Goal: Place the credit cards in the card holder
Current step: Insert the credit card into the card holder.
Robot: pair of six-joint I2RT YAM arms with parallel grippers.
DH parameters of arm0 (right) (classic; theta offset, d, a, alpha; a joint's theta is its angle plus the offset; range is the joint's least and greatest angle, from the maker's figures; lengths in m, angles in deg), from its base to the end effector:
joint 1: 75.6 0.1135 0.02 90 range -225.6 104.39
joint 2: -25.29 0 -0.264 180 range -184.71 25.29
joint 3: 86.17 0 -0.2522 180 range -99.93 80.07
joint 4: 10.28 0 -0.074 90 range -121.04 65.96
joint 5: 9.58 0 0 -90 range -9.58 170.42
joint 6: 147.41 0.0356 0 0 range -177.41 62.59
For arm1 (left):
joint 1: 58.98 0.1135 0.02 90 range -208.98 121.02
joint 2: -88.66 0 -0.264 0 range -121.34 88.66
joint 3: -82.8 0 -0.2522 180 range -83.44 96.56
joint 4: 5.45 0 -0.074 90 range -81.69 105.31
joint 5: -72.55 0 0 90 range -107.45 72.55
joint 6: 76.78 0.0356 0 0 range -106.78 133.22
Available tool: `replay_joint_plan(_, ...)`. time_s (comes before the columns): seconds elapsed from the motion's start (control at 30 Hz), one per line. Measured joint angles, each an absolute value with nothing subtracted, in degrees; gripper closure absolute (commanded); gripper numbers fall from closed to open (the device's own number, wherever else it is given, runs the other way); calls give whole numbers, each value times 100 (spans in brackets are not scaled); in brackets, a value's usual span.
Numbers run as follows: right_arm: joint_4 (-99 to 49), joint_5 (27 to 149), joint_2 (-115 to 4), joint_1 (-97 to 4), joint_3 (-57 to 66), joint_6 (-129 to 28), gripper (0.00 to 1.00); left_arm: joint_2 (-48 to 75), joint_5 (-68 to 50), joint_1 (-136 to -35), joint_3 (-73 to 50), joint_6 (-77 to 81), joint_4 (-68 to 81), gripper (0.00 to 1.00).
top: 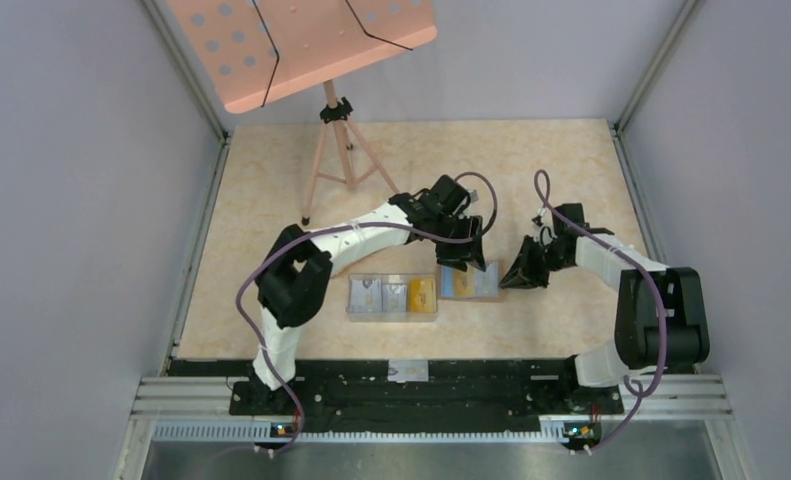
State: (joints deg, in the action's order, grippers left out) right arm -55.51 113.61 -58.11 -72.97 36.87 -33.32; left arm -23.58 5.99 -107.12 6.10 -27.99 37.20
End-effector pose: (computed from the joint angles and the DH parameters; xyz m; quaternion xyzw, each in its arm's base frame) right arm 0.2470 0.0309 0.1649 0.1315 0.9380 0.3096 0.0834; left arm 0.2800 -0.3337 0.2351 0.1226 0.9189 -0.3629 0.0942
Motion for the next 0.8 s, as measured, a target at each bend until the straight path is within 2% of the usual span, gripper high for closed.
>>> replay_joint_plan(0.17, -5548, 11140, -6167, -7297, 3679, -3384, 99, -3077, 125, -10690, 1250, -2622, 4282, 43)
replay_joint_plan(0.37, -5920, 10288, -6025, -7297, 3582, -3487, 95, -3185, -378, -10616, 1371, -2497, 4782, 42)
replay_joint_plan(0.63, -6202, 9796, -5717, -7297, 3263, -3539, 93, -3401, -291, -10542, 1441, -2427, 4924, 45)
replay_joint_plan(0.73, -6230, 9890, -5725, -7299, 3279, -3535, 89, -3580, -127, -10539, 1443, -2425, 4885, 46)
replay_joint_plan(0.8, -6217, 9938, -5760, -7299, 3329, -3535, 82, -3628, -33, -10537, 1447, -2410, 4876, 47)
